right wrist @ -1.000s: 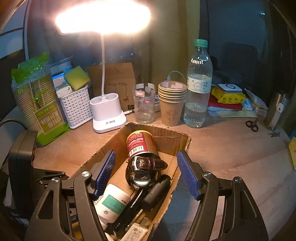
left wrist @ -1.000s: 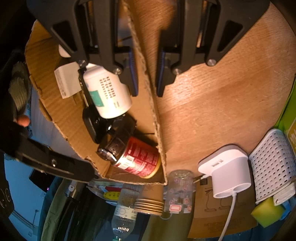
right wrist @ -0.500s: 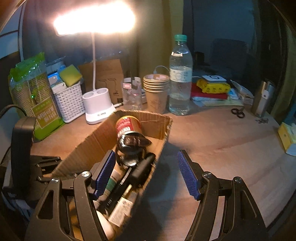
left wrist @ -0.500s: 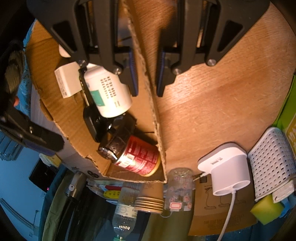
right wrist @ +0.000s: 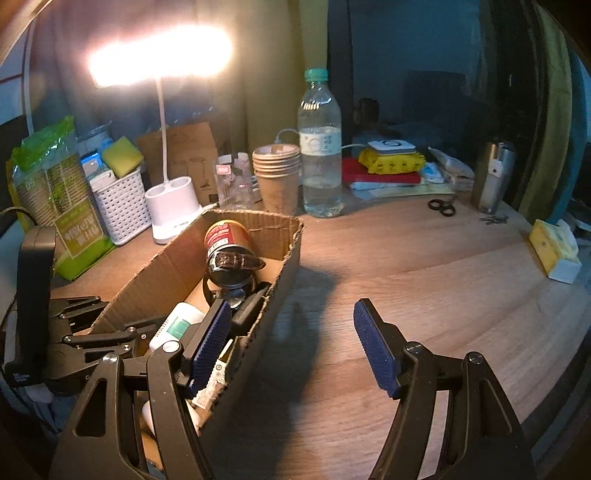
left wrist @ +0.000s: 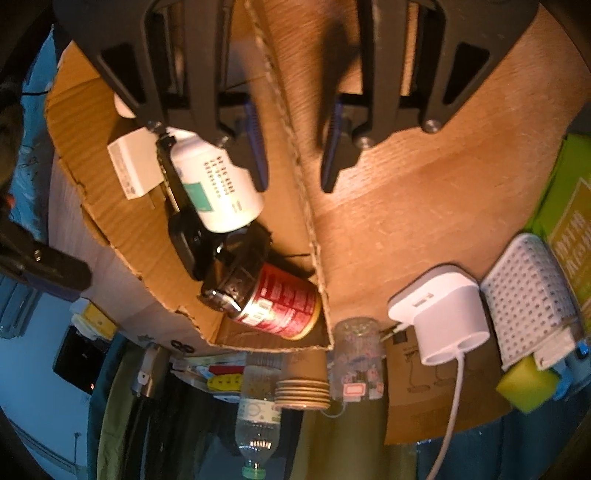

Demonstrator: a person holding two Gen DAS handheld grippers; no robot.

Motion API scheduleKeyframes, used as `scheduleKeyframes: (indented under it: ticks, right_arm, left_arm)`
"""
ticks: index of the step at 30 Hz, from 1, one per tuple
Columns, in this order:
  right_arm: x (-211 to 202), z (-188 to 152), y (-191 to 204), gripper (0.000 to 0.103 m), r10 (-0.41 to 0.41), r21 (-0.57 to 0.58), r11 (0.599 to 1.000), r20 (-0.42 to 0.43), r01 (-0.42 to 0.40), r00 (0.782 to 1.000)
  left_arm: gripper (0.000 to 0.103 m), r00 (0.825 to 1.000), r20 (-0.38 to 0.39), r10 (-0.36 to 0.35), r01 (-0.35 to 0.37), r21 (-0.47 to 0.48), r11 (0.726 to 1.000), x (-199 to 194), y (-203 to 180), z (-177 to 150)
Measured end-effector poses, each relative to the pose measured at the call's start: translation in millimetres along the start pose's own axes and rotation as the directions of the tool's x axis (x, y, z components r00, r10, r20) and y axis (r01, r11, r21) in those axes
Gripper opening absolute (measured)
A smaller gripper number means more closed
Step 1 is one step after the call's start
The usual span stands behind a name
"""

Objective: Organize rigid objects

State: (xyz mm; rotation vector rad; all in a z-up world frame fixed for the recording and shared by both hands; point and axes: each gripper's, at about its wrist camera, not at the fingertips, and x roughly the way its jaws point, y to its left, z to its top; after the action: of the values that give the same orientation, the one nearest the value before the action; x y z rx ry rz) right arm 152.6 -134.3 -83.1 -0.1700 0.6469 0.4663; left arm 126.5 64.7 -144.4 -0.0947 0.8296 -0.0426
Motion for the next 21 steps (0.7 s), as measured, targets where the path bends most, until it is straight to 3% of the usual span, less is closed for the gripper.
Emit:
scheduleKeyframes:
  ticks: [2, 6, 8, 14, 16, 19, 21]
  right_arm:
    - [-4.9, -0.2, -3.9, 0.072, -0.008, 0.006, 1.000, 0.010, 0.008, 1.000]
    - [-14.6, -0.4, -13.4, 0.072, -0.022, 0.030, 0.999, 0.028, 0.022, 0.999]
    - [-18.8, 0.4, -16.3, 0.072, -0.029, 0.037, 0.999, 0.036, 0.027, 0.999]
    - [-36.7, 2.3, -19.9, 0.072, -0.045, 0.042, 0.998, 0.072, 0.042, 0.996]
    - [-46.2, 2.5, -21.2, 0.072, -0.057, 0.040, 0.998, 0.089, 0.053, 0.994]
    - [-61.6, 3.6, -25.5, 0.072, -0.083, 0.047, 0.996, 0.119, 0.078, 0.989]
    - [-73.4, 4.4, -28.7, 0.072, -0.098, 0.052, 0.994, 0.142, 0.092, 0.985]
  left_arm:
    - [0.053, 1.000, 0.013, 0.022, -0.022, -0.013, 1.000, -4.4, 1.9, 0.6]
    - [0.056, 0.998, 0.047, 0.030, -0.028, -0.040, 0.999, -19.1, 8.4, 1.9]
    - [0.063, 0.997, 0.063, 0.038, -0.035, -0.049, 0.998, -25.2, 8.3, 2.4]
    - [0.064, 0.994, 0.104, 0.043, -0.038, -0.049, 0.998, -47.4, -4.5, 7.7]
    - [0.065, 0.991, 0.129, 0.042, -0.037, -0.042, 0.998, -56.8, -12.2, 10.5]
    - [0.077, 0.983, 0.182, 0.037, -0.034, -0.021, 0.999, -73.7, -26.2, 15.1]
    - [0.077, 0.974, 0.223, 0.033, -0.035, 0.003, 0.999, -86.2, -37.3, 18.3]
